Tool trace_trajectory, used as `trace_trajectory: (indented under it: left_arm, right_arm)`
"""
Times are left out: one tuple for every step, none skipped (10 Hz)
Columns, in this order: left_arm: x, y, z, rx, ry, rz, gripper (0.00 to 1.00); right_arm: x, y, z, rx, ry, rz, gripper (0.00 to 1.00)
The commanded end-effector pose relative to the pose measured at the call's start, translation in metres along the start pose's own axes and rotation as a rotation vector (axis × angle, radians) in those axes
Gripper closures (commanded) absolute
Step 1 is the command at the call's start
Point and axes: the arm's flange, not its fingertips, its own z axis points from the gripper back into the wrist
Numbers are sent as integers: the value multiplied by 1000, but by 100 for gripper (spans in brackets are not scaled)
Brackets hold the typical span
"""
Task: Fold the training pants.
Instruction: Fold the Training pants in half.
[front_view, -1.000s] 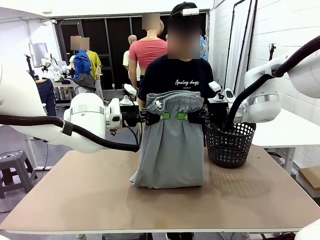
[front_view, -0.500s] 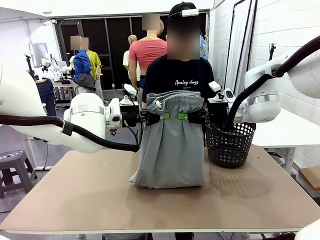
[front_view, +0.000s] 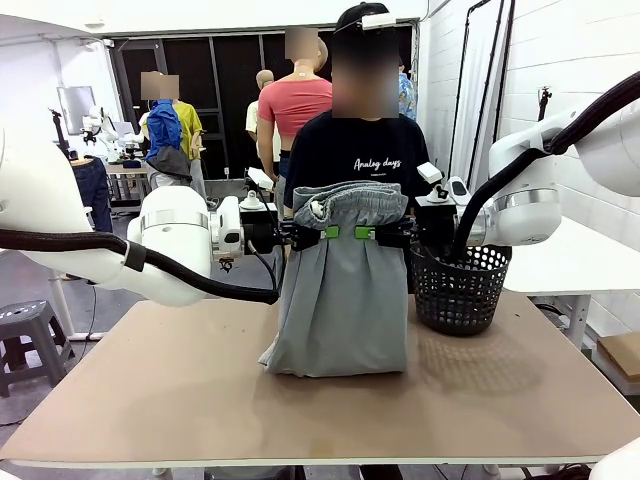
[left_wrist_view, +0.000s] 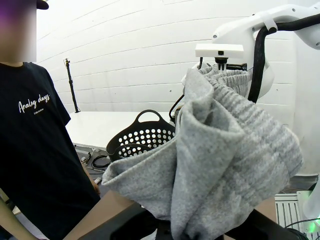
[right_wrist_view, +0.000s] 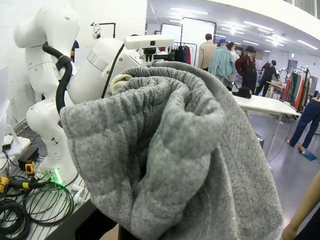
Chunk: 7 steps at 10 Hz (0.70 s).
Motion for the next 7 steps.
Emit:
trace_trajectory:
  left_arm:
    - [3,-2,-1,0,-7,-2,100]
    - [3,-2,-1,0,-7,-2,100]
    - [3,-2,-1,0,-7,-2,100]
    - [3,-2,-1,0,-7,-2,100]
    - [3,-2,-1,0,-7,-2,100]
    - [3,-2,-1,0,-7,-2,100]
    - [3,-2,-1,0,-7,-2,100]
  right_arm:
    - [2,4,-1,-1,-20,-4,100]
    - [2,4,-1,-1,-20,-4,100]
    - [2,4,-1,-1,-20,-4,100]
    - [2,4,-1,-1,-20,-4,100]
    - [2,4,-1,-1,-20,-4,100]
    - [2,4,-1,-1,-20,-4,100]
    - [2,4,-1,-1,-20,-4,100]
